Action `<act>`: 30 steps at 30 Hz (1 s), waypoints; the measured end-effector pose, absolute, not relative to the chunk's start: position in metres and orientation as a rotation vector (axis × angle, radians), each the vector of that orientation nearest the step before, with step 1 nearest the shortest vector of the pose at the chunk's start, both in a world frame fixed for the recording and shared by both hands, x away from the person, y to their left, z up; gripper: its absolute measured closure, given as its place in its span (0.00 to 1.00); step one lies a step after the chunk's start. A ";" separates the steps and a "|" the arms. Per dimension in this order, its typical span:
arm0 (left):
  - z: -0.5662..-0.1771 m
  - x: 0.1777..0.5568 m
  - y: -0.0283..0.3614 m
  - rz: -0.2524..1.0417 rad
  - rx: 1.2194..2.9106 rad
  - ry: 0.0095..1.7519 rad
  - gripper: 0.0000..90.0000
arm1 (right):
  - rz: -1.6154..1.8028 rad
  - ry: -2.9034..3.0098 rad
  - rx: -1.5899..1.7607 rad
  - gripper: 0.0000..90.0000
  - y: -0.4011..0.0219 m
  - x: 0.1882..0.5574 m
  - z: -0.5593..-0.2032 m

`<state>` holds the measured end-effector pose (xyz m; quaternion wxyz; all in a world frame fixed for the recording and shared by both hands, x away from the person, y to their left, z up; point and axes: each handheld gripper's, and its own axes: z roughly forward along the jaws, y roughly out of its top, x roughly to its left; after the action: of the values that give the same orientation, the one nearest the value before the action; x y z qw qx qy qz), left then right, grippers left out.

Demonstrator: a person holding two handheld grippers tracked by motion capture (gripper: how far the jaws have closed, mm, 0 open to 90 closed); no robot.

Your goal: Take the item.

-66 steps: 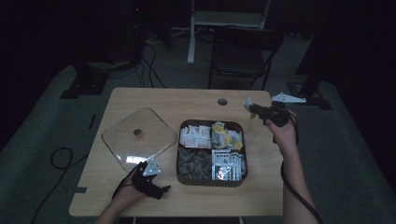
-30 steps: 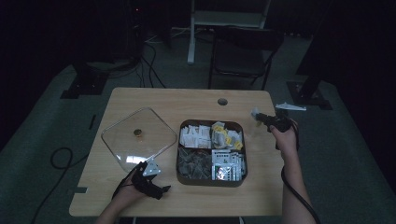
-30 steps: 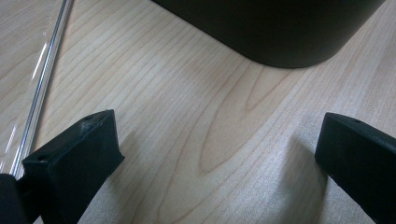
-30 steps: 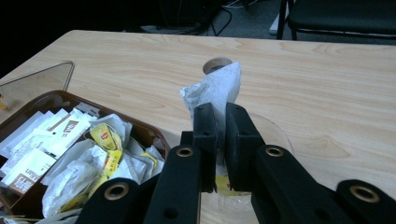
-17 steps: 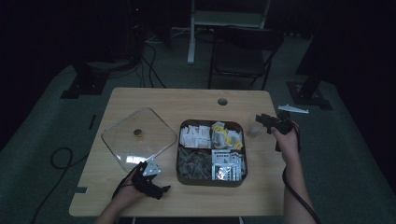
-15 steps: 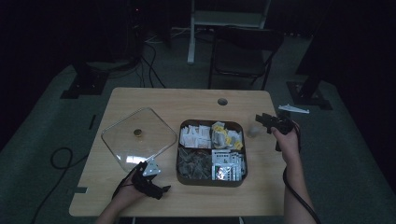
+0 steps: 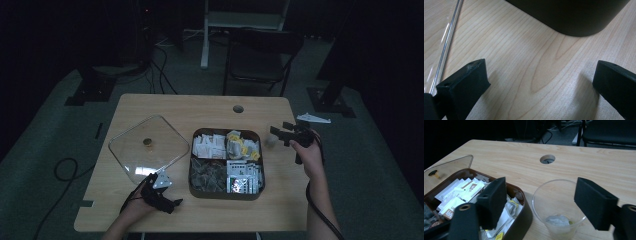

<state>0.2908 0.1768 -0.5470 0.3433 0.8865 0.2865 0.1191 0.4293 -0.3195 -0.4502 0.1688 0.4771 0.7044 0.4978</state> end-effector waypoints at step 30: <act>-0.547 0.291 0.177 0.309 2.300 0.747 0.00 | 1.499 2.044 1.192 0.16 -0.319 0.374 -0.467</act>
<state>0.2906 0.1766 -0.5471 0.3446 0.8857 0.2876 0.1190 0.3738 -0.3194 -0.4673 0.1693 0.4194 0.7192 0.5274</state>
